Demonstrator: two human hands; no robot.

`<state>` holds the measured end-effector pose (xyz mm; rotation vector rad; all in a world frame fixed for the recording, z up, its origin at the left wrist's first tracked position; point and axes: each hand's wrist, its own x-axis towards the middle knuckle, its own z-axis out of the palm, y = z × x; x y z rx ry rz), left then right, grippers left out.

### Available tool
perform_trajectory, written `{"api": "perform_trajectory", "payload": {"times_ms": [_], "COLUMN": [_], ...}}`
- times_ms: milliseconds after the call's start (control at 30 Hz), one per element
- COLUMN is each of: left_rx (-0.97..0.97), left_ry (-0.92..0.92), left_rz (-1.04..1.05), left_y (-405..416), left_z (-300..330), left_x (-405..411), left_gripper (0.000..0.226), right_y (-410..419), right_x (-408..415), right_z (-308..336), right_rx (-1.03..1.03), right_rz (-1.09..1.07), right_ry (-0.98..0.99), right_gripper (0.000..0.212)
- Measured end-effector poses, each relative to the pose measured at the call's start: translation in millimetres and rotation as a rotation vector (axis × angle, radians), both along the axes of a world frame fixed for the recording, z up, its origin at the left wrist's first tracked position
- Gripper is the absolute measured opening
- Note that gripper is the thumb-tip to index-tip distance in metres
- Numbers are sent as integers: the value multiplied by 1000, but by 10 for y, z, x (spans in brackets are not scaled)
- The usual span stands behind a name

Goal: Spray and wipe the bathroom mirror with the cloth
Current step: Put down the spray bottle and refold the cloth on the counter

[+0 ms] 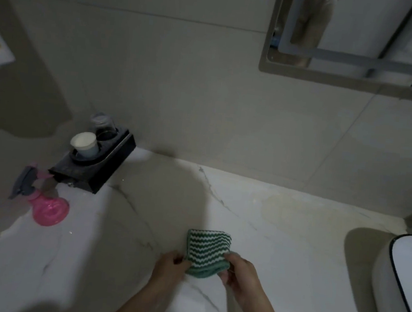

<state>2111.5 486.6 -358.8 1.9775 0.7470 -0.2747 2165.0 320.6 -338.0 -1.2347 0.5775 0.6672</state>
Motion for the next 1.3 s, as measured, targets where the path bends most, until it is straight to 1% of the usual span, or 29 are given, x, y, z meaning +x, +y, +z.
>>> {"api": "perform_trajectory", "payload": {"times_ms": [67,200,300,367,533,600,767,900,967,1067,1167,1300], "left_rx": [-43,-322,-419,-450,-438,-417,-405,-350,-335,-299,-276,-252], "left_ry": [-47,-149,-213,-255,-378,-405,-452,-451,-440,-421,-410,-454], "left_rz": [23,192,278,332,419,442,493,484,472,424,370,338], "left_y": [-16,-57,10,82,333,472,932,1362,1578,1927,2280,2668], "left_z": [46,216,333,410,537,591,644,594,547,493,478,429], "left_x": [-24,-77,-140,-220,-460,-564,-785,-886,-870,-748,-558,-254], "left_gripper": [23,10,9,10,16,15,14,14,14,14,14,15], "right_y": [-11,-7,20,56,289,437,938,1356,1544,1820,2092,2409], "right_x": [7,20,0,-23,-117,-153,-248,-308,-305,-238,-103,79], "right_z": [31,116,207,270,420,471,505,511,481,428,428,469], "right_rx": [31,54,84,98,111,111,105,85,71,56,13,-114], "right_rz": [-12,8,25,50,156,201,294,345,336,317,311,319], "right_ry": [21,3,-21,-41,-110,-122,-107,-125,-126,-123,-181,-362], "right_gripper": [6,13,15,13,11,13,8,8,10,9,6,34]}}
